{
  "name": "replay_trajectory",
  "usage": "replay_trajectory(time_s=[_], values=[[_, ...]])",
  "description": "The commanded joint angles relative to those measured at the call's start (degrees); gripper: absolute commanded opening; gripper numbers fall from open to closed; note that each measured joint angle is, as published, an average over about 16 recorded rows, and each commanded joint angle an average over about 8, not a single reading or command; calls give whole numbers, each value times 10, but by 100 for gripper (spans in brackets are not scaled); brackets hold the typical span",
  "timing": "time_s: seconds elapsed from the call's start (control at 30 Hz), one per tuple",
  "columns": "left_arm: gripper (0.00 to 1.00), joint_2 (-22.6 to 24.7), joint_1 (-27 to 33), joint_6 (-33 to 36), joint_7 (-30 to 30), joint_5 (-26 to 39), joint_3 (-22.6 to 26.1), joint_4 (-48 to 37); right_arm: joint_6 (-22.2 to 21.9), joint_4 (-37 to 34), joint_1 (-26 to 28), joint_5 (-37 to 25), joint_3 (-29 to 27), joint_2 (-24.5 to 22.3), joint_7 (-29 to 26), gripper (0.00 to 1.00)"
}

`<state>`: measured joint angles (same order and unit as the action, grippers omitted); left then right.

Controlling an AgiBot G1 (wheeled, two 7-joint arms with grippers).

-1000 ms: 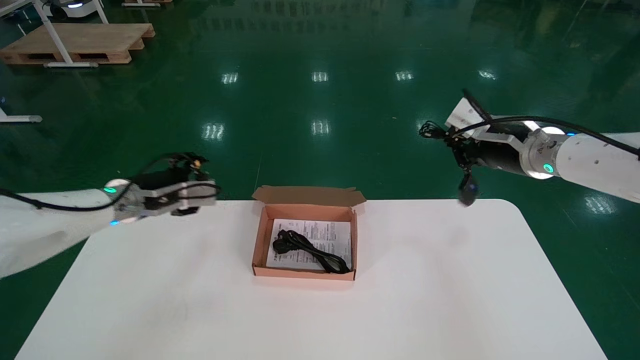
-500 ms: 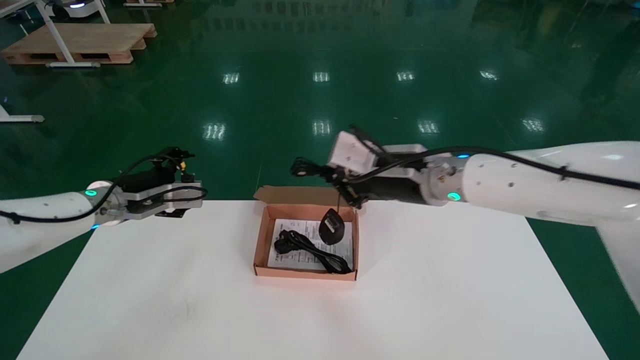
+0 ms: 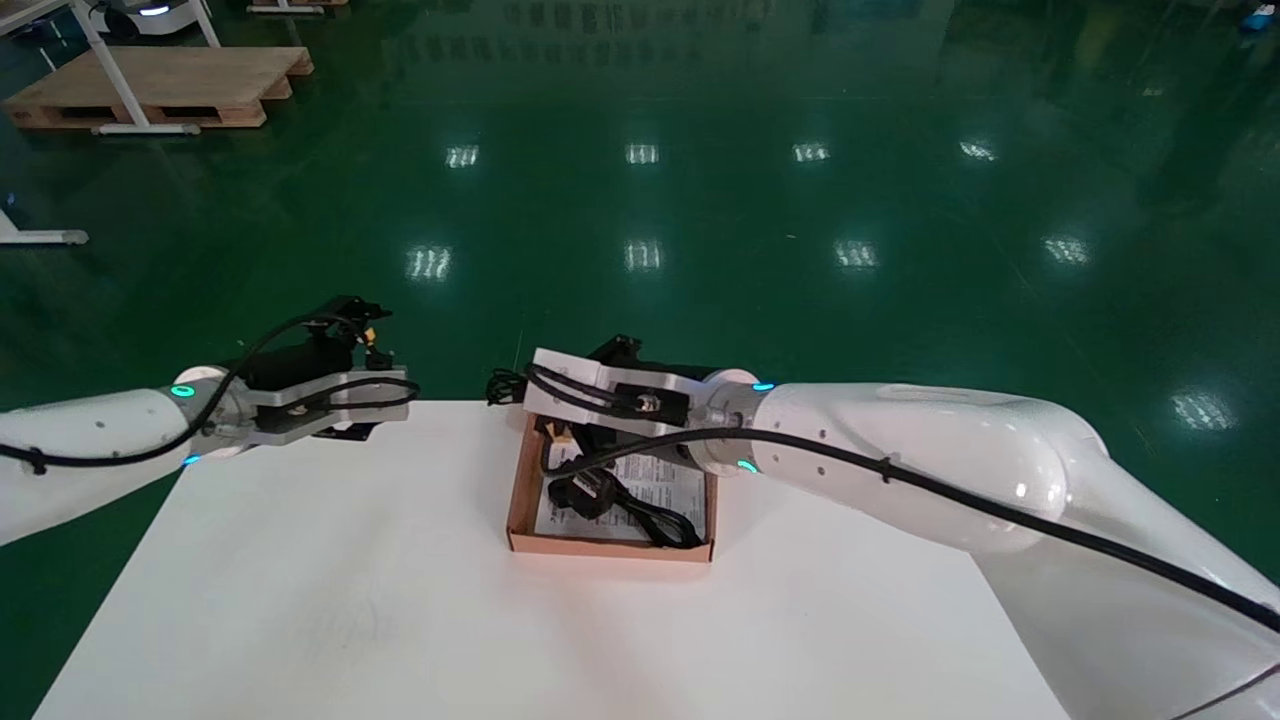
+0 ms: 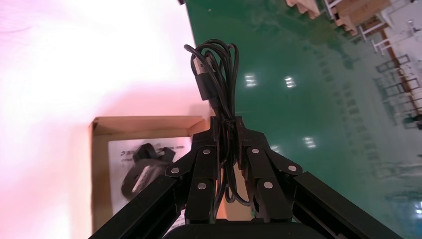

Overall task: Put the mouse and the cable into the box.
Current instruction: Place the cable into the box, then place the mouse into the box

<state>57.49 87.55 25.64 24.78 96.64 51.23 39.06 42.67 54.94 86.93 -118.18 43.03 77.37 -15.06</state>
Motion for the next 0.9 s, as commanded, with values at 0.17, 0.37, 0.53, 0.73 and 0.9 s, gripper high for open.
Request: replay_trajectory(time_s=[0.17,0.37,0.53,0.73,0.9], values=[[100,-8,-3,-3,-46,31,11,25,-44,-16,-7,-52,48,4,-58,7],[100,-13,-4,-4,-74,52,17,39,-61,-39,-9,-87,79,4,-111,82],[100,-15,-5,-4,-79,57,19,43,-63,-44,-9,-94,88,4,-118,100],[100,-14,-5,-4,-76,54,18,41,-61,-42,-9,-90,83,4,-113,100],[100,-14,-5,-4,-74,52,17,39,-60,-40,-8,-86,79,4,-111,100]])
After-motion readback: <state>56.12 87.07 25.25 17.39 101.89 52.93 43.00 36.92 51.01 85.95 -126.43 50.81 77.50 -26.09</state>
